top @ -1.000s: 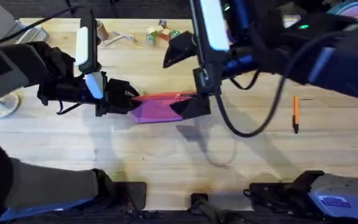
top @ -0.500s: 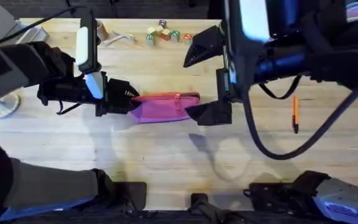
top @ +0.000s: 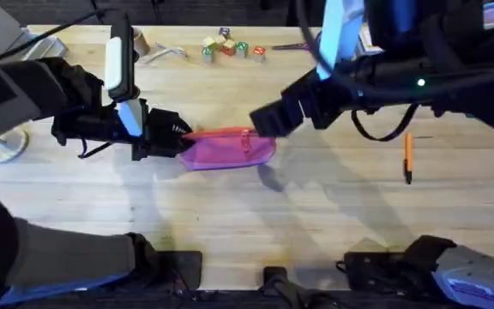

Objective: Unzip the bag, pick up the pens from the table one at a time and place them inside, then zip the bag closed.

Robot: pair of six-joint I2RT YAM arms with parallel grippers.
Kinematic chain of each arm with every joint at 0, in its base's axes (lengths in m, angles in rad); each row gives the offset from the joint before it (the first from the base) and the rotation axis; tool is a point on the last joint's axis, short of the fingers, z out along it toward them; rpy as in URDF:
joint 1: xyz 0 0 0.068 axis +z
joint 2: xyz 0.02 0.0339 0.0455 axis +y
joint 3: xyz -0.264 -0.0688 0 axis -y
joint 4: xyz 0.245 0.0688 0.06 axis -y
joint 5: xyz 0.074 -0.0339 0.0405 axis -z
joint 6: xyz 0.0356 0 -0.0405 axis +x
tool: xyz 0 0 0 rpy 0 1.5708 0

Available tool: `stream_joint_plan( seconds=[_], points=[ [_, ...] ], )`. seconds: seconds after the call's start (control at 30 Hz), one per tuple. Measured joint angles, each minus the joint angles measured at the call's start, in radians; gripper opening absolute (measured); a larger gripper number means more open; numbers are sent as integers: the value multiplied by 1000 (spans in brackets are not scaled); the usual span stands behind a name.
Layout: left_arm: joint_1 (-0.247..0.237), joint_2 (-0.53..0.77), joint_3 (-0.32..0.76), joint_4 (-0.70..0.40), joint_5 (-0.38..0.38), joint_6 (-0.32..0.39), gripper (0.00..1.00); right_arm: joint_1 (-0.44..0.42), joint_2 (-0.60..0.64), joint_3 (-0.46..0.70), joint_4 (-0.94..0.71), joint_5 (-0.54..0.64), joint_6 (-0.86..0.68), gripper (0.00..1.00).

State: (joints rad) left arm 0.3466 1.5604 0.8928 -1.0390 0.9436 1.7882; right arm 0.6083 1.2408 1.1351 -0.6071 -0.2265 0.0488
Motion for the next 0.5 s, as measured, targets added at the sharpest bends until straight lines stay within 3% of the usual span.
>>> stream_joint_plan(
  seconds=[0.23, 0.5],
  points=[
    [0, 0, 0, 0, 0, 0, 44, -1, 0, 0, -5, 62, 291, 998],
    [0, 0, 0, 0, 0, 0, 42, -1, 0, 0, -6, 79, 398, 998]
  ],
)
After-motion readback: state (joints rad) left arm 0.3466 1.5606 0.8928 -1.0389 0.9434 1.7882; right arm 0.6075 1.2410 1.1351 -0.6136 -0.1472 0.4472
